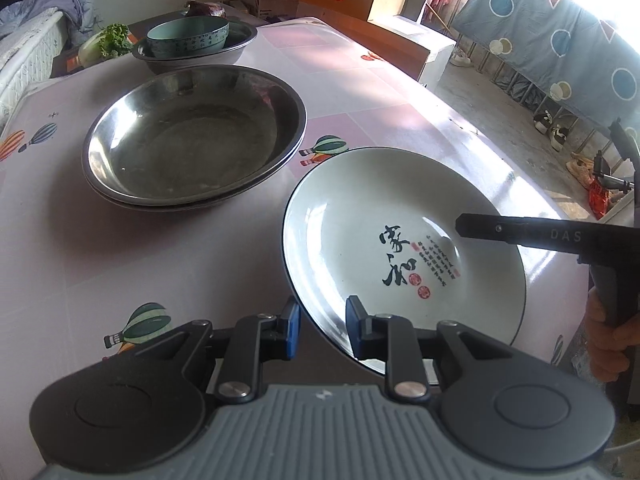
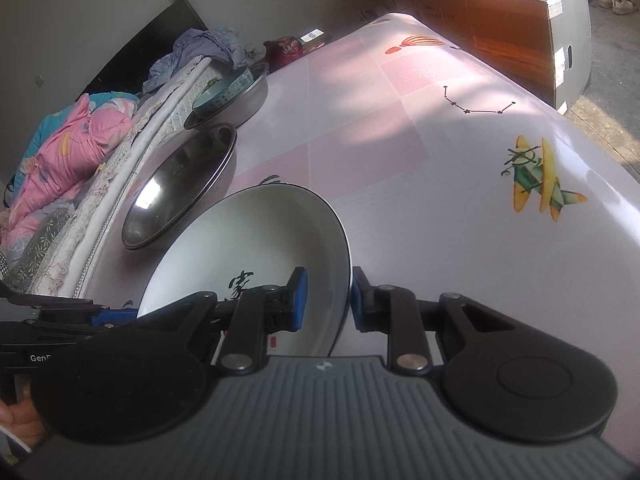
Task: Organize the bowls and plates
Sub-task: 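Lift the white ceramic plate with both grippers toward the steel plate stack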
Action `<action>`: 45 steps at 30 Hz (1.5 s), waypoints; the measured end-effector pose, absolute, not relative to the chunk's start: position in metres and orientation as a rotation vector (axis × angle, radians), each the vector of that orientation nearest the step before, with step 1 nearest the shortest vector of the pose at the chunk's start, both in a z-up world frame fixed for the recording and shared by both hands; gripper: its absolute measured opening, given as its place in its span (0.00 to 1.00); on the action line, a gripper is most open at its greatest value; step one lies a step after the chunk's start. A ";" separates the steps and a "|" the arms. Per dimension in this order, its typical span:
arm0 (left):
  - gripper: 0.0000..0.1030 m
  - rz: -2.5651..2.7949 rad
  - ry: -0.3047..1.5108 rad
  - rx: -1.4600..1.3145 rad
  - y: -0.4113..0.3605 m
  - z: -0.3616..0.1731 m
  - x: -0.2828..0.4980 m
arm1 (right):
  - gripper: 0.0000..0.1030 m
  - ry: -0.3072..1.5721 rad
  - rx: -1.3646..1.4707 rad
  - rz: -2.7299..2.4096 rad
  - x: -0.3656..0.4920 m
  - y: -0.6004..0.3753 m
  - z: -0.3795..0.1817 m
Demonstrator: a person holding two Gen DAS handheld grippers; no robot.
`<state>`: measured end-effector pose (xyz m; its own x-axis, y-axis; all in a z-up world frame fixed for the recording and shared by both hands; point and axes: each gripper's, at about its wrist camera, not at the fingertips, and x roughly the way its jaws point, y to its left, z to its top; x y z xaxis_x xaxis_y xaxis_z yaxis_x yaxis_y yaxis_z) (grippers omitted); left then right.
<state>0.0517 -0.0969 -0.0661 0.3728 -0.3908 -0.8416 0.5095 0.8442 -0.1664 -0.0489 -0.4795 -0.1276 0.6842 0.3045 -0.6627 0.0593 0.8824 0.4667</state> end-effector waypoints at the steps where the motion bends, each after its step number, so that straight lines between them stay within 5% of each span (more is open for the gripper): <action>1: 0.24 -0.569 1.041 0.123 -0.089 -0.066 0.048 | 0.22 0.817 0.485 0.156 -0.052 -0.472 -0.127; 14: 0.24 -0.459 1.031 -0.018 0.001 -0.063 0.027 | 0.23 0.843 0.406 0.232 -0.048 -0.382 -0.117; 45: 0.26 -0.466 1.057 -0.025 -0.004 -0.073 0.032 | 0.24 0.857 0.414 0.215 -0.049 -0.384 -0.115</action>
